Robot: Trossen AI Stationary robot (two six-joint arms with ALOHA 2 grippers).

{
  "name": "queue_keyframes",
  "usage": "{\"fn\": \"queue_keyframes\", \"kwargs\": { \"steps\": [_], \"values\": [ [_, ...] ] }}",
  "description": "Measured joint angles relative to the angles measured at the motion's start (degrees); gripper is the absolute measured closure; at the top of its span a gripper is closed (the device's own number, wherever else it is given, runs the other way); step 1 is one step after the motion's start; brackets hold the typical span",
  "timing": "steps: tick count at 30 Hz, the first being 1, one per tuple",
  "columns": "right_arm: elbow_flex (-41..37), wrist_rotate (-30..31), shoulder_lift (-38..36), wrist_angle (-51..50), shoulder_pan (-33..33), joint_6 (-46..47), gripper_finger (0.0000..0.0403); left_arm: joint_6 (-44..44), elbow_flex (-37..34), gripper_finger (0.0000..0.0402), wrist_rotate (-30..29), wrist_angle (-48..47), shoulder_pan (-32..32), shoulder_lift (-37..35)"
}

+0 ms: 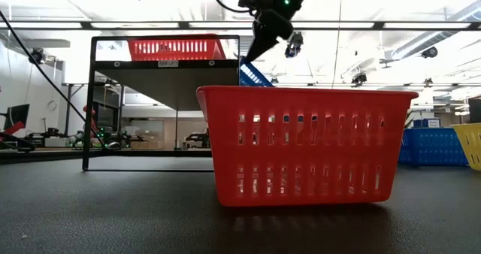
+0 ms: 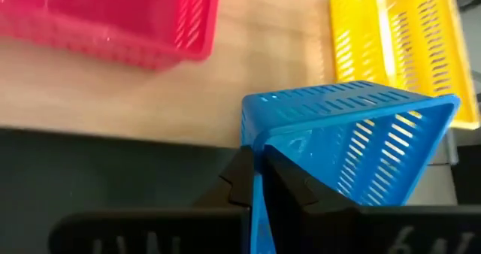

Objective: Stack baskets on shelf by color
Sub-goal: Put the top left blue bin on the shelf

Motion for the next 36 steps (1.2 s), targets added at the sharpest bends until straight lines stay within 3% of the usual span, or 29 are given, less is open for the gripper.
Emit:
{"fn": "queue_keyframes", "kwargs": {
  "steps": [25, 36],
  "values": [
    [1.8, -9.6, 0.6, 11.9, -0.2, 4.1, 0.0389, 0.0, 0.0, 0.0334, 0.2, 0.0, 0.0, 0.0],
    [1.7, -9.5, 4.6, 14.2, -0.7, 1.5, 0.0350, 0.0, 0.0, 0.0334, -0.6, 0.0, 0.0, 0.0]
  ]
}}
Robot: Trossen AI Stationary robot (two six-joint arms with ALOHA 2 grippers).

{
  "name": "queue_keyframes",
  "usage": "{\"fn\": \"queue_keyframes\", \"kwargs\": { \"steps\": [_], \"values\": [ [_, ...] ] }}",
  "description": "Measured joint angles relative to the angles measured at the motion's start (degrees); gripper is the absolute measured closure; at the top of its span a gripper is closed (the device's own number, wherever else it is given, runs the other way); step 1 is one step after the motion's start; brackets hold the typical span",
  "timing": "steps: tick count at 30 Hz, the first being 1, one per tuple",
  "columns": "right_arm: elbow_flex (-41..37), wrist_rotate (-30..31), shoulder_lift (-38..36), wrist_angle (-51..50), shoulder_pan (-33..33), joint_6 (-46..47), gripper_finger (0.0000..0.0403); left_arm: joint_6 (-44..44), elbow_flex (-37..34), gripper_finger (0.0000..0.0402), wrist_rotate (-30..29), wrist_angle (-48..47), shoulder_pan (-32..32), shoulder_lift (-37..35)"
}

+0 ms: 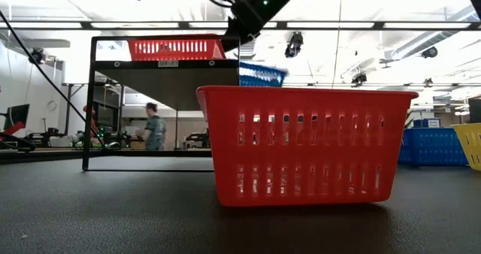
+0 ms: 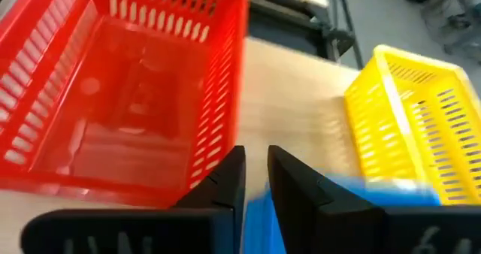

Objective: Stack baskets on shelf by color
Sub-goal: Put the top left blue bin on the shelf

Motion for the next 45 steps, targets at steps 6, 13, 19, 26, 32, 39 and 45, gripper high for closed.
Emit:
{"fn": "queue_keyframes", "kwargs": {
  "steps": [6, 13, 19, 26, 32, 39, 45],
  "values": [
    [0.2, 0.6, -0.6, -0.7, -0.4, -0.5, 0.0326, 0.0, 0.0, 0.0334, -0.5, 0.0, 0.1, 0.0],
    [0.2, 0.2, -5.2, -8.0, -1.9, 9.0, 0.0309, 0.0, 0.0, 0.0334, -0.9, -0.2, 0.2, 0.0],
    [0.0, 0.0, -6.6, -23.5, -3.8, 15.5, 0.0272, 0.0, 0.0, 0.0334, -1.1, -0.2, 0.4, 0.0],
    [-7.1, 0.0, -6.1, -26.1, -4.0, 14.4, 0.0238, 0.0, 0.0, 0.0334, -1.0, -0.2, 0.4, 0.0],
    [-17.7, -4.1, -6.1, -13.7, -3.9, 14.5, 0.0234, 0.0, 0.0, 0.0334, -1.0, -0.2, 0.4, 0.0],
    [-28.4, -4.6, -6.1, 2.9, -3.9, 15.6, 0.0234, 0.0, -0.1, 0.0334, -1.0, -0.2, 0.4, 0.0],
    [-33.8, -4.6, -6.1, 13.8, -3.7, 17.5, 0.0237, 0.0, -0.1, 0.0334, -0.6, -0.1, 0.4, 0.0]
  ]
}}
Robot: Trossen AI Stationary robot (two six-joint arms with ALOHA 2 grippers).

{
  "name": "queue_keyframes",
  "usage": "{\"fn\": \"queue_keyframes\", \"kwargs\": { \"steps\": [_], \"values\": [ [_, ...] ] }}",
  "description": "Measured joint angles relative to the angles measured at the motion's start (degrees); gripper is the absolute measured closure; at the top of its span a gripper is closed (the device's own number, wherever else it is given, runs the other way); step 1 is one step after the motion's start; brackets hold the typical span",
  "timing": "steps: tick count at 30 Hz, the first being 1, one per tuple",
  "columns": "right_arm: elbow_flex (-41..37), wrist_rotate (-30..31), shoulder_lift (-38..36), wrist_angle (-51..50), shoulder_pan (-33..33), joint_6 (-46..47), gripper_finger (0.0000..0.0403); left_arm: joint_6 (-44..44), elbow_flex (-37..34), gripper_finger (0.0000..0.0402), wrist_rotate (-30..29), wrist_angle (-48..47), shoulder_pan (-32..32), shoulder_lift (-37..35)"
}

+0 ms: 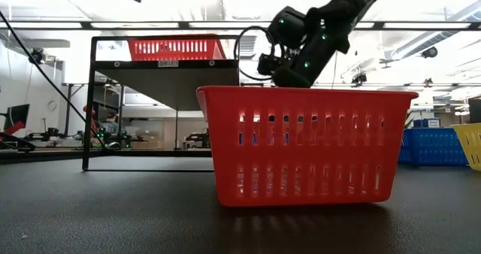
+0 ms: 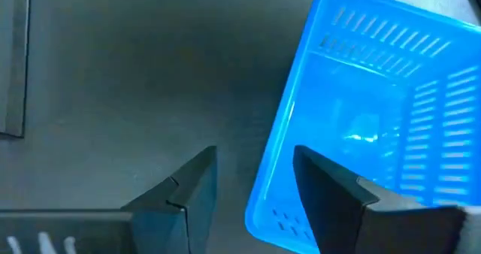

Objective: Stack baskets on shelf by color
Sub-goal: Put the top left blue bin on the shelf

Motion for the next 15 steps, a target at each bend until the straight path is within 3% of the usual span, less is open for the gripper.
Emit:
{"fn": "queue_keyframes", "kwargs": {
  "steps": [9, 15],
  "values": [
    [-7.0, 1.3, 0.3, 12.1, 0.0, 2.3, 0.0273, 0.0, 0.0, 0.0334, 3.6, 0.3, 0.0, 0.0],
    [-8.3, 2.2, 0.3, 13.0, 0.0, 2.6, 0.0307, 0.0, 0.0, 0.0334, 4.1, 1.0, 0.0, 0.0]
  ]
}}
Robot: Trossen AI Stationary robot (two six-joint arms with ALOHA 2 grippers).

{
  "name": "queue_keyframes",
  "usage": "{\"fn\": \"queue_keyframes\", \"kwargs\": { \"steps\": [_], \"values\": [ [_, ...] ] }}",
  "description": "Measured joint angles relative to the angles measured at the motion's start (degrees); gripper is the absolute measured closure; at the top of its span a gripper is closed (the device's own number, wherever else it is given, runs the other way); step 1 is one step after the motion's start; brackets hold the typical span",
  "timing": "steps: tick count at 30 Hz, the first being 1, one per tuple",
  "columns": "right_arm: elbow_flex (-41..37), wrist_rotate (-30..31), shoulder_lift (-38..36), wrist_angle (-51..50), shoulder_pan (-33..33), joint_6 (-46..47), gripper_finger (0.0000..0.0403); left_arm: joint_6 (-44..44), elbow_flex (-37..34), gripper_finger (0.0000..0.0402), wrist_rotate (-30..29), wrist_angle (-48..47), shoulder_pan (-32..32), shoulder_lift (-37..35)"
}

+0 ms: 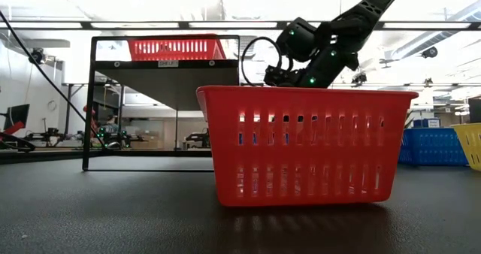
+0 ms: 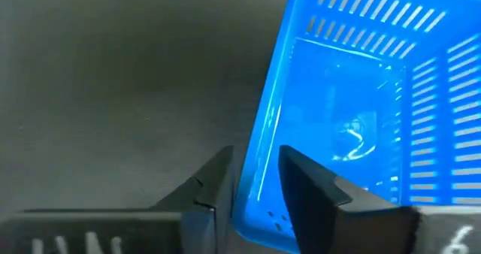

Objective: Stack baskets on shelf by color
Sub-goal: Put the top left blue bin on the shelf

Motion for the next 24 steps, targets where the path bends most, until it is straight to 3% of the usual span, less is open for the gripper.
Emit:
{"fn": "queue_keyframes", "kwargs": {
  "steps": [8, 14, 24],
  "values": [
    [0.0, 0.0, 0.0, 0.0, 0.0, 0.9, 0.0385, 0.0, 0.0, 0.0334, 0.5, 0.5, 0.0, 0.0],
    [0.1, 0.1, -1.0, -0.7, 0.0, 1.1, 0.0390, 0.0, 0.0, 0.0334, 0.5, 0.5, 0.0, 0.0],
    [0.2, 9.8, -18.5, -18.9, 1.0, 0.5, 0.0391, 0.0, 0.0, 0.0334, 0.6, 0.5, 0.0, 0.0]
  ]
}}
